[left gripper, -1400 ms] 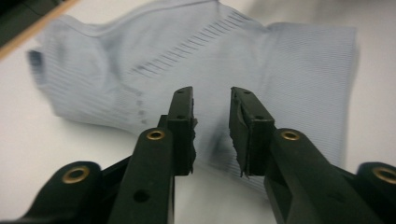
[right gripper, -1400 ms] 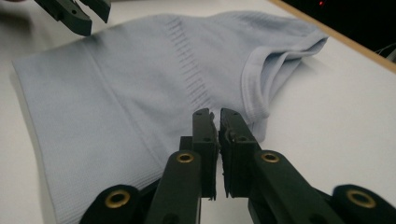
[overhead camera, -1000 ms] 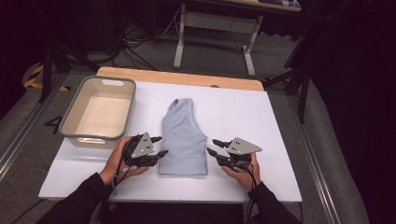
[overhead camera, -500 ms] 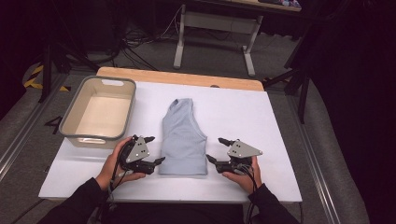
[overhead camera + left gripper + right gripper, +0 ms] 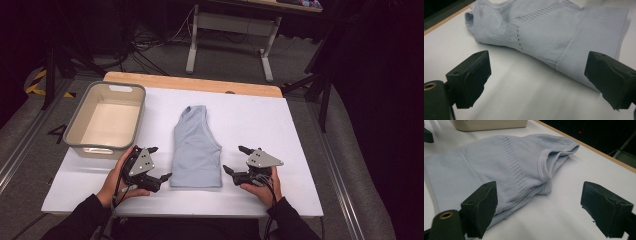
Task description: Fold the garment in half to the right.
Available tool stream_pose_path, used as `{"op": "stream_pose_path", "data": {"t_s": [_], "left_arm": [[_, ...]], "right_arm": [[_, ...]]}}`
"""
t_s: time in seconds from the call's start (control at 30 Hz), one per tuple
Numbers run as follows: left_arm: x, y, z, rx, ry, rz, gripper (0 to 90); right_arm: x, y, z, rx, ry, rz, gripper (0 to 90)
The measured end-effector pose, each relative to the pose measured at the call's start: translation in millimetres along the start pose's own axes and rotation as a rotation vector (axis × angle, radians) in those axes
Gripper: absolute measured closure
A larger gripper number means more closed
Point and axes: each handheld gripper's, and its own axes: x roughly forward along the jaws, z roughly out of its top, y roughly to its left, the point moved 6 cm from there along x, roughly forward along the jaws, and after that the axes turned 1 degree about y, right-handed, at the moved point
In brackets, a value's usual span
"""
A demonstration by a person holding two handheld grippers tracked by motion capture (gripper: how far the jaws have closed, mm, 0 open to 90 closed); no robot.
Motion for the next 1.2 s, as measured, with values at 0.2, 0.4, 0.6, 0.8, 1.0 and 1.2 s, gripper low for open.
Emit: {"op": "stream_pose_path", "data": {"t_s": [0.2,0.4,0.6,0.8,1.0,1.2], "left_arm": [[-0.1,0.0,0.2,-0.021,-0.007,-0.004,7.6],[1.4,-2.8,2.3,-0.018,0.000,-0.012,7.9],[4.6,-5.2,3.4,-0.017,0.009,-0.020,7.4],[6.2,-6.9,4.2,-0.010,0.013,-0.025,7.4],[7.6,-9.5,4.6,-0.006,0.016,-0.033,7.2],[8.9,-11.1,4.7,0.002,0.022,-0.037,7.2]], "right_arm": [[5.0,-6.2,4.9,0.014,-0.006,-0.009,15.2],[13.8,-14.6,13.6,0.019,-0.010,-0.017,14.5],[26.7,-26.8,28.2,0.040,-0.005,-0.001,13.0],[45.7,-34.9,40.1,0.051,0.018,0.022,12.8],[71.7,-42.2,51.9,0.077,0.040,0.044,11.7],[105.3,-44.9,53.2,0.137,0.107,0.085,9.8]]}}
